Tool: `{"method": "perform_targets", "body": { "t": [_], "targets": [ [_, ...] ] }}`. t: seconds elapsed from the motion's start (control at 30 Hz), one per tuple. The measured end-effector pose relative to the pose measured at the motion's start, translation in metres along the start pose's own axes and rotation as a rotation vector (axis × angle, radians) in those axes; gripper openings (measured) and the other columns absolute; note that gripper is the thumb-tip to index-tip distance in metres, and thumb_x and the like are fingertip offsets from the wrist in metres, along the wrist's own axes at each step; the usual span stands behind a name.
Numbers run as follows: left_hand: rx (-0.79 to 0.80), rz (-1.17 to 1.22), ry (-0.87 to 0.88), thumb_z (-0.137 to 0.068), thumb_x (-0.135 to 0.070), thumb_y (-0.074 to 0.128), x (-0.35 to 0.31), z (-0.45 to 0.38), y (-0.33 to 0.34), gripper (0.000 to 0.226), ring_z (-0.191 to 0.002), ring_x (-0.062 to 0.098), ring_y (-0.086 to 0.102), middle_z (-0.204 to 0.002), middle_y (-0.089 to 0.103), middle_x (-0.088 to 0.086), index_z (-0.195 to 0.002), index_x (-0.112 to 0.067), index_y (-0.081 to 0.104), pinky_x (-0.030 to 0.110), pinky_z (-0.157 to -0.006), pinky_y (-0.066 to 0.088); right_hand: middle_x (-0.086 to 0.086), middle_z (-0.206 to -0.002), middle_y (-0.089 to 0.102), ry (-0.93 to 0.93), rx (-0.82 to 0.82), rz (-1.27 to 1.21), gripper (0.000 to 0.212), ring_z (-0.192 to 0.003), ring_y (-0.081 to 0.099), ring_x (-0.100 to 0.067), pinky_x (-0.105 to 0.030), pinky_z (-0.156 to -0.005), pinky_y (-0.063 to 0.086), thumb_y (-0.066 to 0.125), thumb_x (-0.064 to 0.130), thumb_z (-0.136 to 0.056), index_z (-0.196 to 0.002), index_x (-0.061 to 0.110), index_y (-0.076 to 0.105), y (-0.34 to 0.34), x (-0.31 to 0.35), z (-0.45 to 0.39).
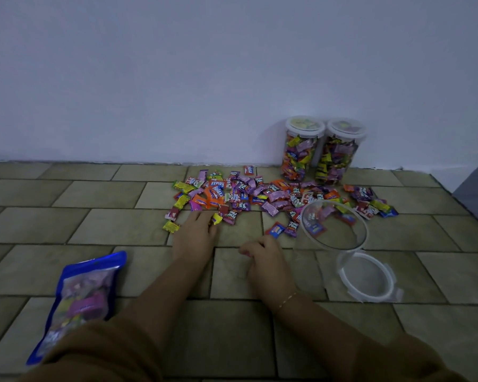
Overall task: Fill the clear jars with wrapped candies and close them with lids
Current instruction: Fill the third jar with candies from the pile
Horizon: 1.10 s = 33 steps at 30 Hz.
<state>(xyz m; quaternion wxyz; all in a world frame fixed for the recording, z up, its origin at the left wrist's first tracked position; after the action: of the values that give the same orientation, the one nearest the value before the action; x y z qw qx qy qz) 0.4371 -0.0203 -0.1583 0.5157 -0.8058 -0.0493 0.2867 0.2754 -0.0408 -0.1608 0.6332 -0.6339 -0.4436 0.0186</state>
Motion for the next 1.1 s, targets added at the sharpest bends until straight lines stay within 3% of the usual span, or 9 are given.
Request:
{"method": "perform_targets", "body": {
  "t": [0.13, 0.37, 0.53, 0.63, 0.73, 0.8, 0.9, 1.0, 1.1],
  "targets": [
    [0.01, 0.08, 0.033, -0.094, -0.022, 0.054, -0.001, 0.008, 0.001, 0.032, -0.109, 0.019, 0.056, -0.126, 0.057, 0.001, -0.125, -0.02, 0.06, 0.027, -0.075, 0.044, 0.001, -0.103, 0.039, 0.103, -0.031, -0.245, 0.034, -0.089, 0.045, -0.007, 0.0, -0.072, 0.032, 0.047, -0.007, -0.086, -0.103, 0.015, 0.067, -0.021, 0.01, -0.002],
    [-0.011, 0.163, -0.035, -0.092, -0.018, 0.058, -0.003, 0.027, 0.0, 0.028, -0.102, 0.025, 0.058, -0.113, 0.061, 0.01, -0.116, -0.006, 0.065, 0.031, -0.081, 0.043, -0.001, -0.105, 0.045, -0.029, -0.124, -0.492, 0.033, -0.073, 0.045, 0.001, 0.001, -0.064, 0.034, 0.049, -0.004, -0.088, -0.103, 0.019, 0.066, -0.095, 0.069, 0.001],
    [-0.098, 0.36, -0.232, -0.094, -0.032, 0.054, -0.007, 0.036, -0.013, 0.03, -0.088, 0.018, 0.057, -0.099, 0.064, 0.005, -0.109, -0.009, 0.066, 0.027, -0.069, 0.036, -0.003, -0.108, 0.051, -0.121, -0.26, -0.513, 0.034, -0.083, 0.048, 0.002, 0.002, -0.071, 0.035, 0.05, -0.004, -0.087, -0.097, 0.028, 0.059, -0.16, 0.081, 0.006],
    [-0.145, 0.591, -0.304, -0.092, -0.042, 0.056, -0.034, 0.037, -0.03, 0.044, -0.09, 0.023, 0.06, -0.099, 0.066, 0.01, -0.118, -0.007, 0.064, 0.031, -0.07, 0.041, -0.007, -0.111, 0.059, -0.08, -0.317, -0.576, 0.034, -0.086, 0.054, -0.009, -0.016, -0.081, 0.047, 0.05, -0.005, -0.087, -0.096, 0.028, 0.058, -0.193, 0.065, 0.004],
    [-0.168, 0.868, -0.357, -0.089, -0.043, 0.059, -0.067, 0.03, -0.048, 0.047, -0.094, 0.02, 0.059, -0.093, 0.066, -0.001, -0.116, -0.004, 0.062, 0.033, -0.081, 0.045, -0.006, -0.103, 0.062, -0.007, -0.265, -0.578, 0.033, -0.079, 0.055, -0.013, -0.01, -0.058, 0.049, 0.052, -0.006, -0.086, -0.1, 0.023, 0.061, -0.209, 0.039, 0.001],
    [-0.15, 1.073, -0.36, -0.088, -0.042, 0.062, -0.088, 0.023, -0.057, 0.038, -0.09, 0.02, 0.06, -0.085, 0.064, -0.006, -0.109, -0.01, 0.065, 0.04, -0.083, 0.049, -0.001, -0.099, 0.061, 0.025, -0.192, -0.559, 0.033, -0.082, 0.059, -0.021, -0.015, -0.053, 0.051, 0.054, -0.005, -0.085, -0.102, 0.022, 0.062, -0.211, 0.024, 0.002],
    [-0.106, 1.209, -0.302, -0.084, -0.046, 0.065, -0.114, 0.015, -0.066, 0.03, -0.08, 0.034, 0.058, -0.09, 0.066, 0.02, -0.095, -0.018, 0.068, 0.049, -0.083, 0.048, 0.002, -0.086, 0.059, 0.055, -0.145, -0.565, 0.036, -0.071, 0.057, -0.021, -0.03, -0.058, 0.055, 0.057, -0.004, -0.086, -0.09, 0.032, 0.06, -0.204, 0.01, 0.006],
    [-0.029, 1.262, -0.292, -0.083, -0.049, 0.065, -0.132, 0.012, -0.072, 0.02, -0.062, 0.013, 0.049, -0.065, 0.056, -0.004, -0.08, -0.029, 0.068, 0.036, -0.07, 0.044, 0.003, -0.083, 0.059, 0.086, -0.099, -0.574, 0.043, -0.074, 0.054, -0.024, -0.049, -0.069, 0.053, 0.054, -0.007, -0.086, -0.086, 0.035, 0.06, -0.195, 0.001, 0.006],
    [0.032, 1.367, -0.29, -0.083, -0.046, 0.066, -0.148, 0.011, -0.076, 0.024, -0.053, 0.014, 0.038, -0.053, 0.044, -0.005, -0.07, -0.025, 0.067, 0.031, -0.059, 0.032, 0.0, -0.088, 0.062, 0.089, -0.095, -0.613, 0.045, -0.073, 0.056, -0.02, -0.033, -0.063, 0.054, 0.048, -0.011, -0.085, -0.086, 0.031, 0.061, -0.192, -0.003, 0.005]
  ]
}}
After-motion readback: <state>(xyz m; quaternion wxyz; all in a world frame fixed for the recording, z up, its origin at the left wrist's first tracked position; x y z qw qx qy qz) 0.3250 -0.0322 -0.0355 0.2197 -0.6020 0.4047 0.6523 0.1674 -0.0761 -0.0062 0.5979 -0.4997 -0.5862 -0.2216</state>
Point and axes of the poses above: each hand's wrist, its own z-axis away from the middle knuckle, its own y-axis out of the palm, x = y × z, the point moved 5 cm from there along -z, towards the middle knuckle
